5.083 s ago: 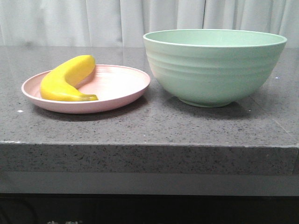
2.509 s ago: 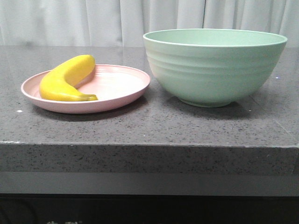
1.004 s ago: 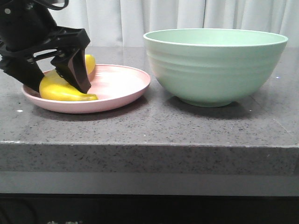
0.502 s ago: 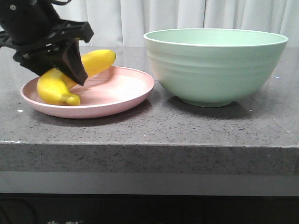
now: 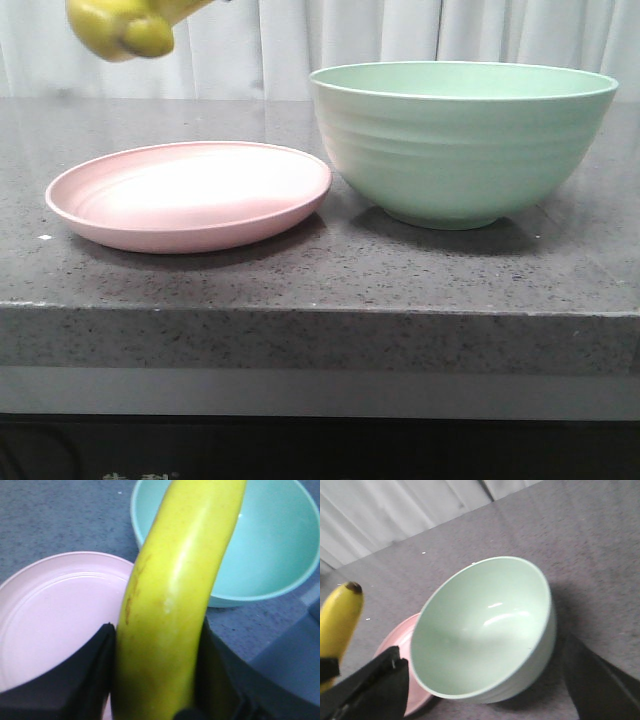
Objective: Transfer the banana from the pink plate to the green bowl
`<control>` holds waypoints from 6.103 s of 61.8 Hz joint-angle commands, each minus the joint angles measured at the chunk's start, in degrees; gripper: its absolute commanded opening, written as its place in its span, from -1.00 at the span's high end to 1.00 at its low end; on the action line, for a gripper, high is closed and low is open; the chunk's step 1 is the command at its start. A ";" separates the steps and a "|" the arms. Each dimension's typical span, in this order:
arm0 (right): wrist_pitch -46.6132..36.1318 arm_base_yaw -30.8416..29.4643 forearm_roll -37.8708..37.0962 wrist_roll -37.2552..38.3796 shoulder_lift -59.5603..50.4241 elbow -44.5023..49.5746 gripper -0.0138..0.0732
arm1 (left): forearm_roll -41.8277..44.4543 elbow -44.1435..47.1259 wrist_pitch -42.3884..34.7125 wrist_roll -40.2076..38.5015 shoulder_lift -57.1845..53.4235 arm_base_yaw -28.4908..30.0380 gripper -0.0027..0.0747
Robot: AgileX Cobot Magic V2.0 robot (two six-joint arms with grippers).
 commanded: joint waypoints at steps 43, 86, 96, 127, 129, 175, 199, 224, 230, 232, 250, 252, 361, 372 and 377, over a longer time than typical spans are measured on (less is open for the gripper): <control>16.77 13.94 63.43 -39.55 31.71 -9.01 -0.77 | -0.73 -1.49 -2.84 0.06 -3.22 -8.27 0.58; 14.22 16.88 64.33 -42.96 34.29 -9.01 0.19 | 0.39 -1.49 -2.97 0.06 -3.22 -8.27 0.20; 13.34 16.70 63.15 -43.01 34.29 -9.05 0.19 | 2.80 -1.49 -4.27 0.06 -3.22 -8.27 -0.57; 11.69 1.08 42.57 -43.01 34.69 -26.43 0.19 | 4.70 -1.71 -3.38 -0.43 -6.12 -7.43 -0.76; 11.74 -0.08 40.07 -43.01 35.14 -28.13 0.19 | 4.70 -1.71 -3.23 -0.43 -6.15 -6.90 -0.76; 6.78 8.18 8.61 -43.01 51.60 -40.36 -0.13 | 4.70 -1.61 -2.40 -1.84 -6.15 -3.19 -0.76; 7.38 8.12 7.39 -39.65 51.08 -40.36 -0.47 | 4.70 -1.61 -2.40 -1.84 -6.15 -3.19 -0.76; 28.17 5.84 -24.29 3.21 46.29 -49.18 0.48 | 7.29 -1.61 -4.96 -4.74 -6.15 8.38 -0.10; 29.84 5.84 -26.33 3.48 46.22 -49.58 0.75 | 7.29 -1.61 -5.37 -4.74 -6.15 13.39 0.27; 30.26 5.84 -26.78 3.48 46.22 -49.58 0.82 | 7.29 -1.61 -5.37 -4.74 -6.15 15.47 0.42; 30.94 5.84 -30.05 3.52 44.31 -48.88 0.83 | 7.29 -1.49 -5.13 -4.74 -6.64 31.37 0.98; 30.05 5.84 -30.25 3.52 43.19 -48.25 0.83 | 7.29 -1.20 -4.98 -4.74 -7.08 32.62 0.98; -24.49 7.76 -31.65 2.49 -20.73 19.70 0.84 | 7.44 51.19 -25.09 -3.64 -65.20 34.46 0.98; -24.49 7.76 -31.65 2.49 -20.73 19.70 0.84 | 7.68 60.87 -26.90 -3.64 -74.91 34.46 0.98; -24.44 7.76 -31.65 2.49 -20.73 19.70 0.84 | 7.68 63.33 -28.23 -3.16 -74.06 35.04 0.98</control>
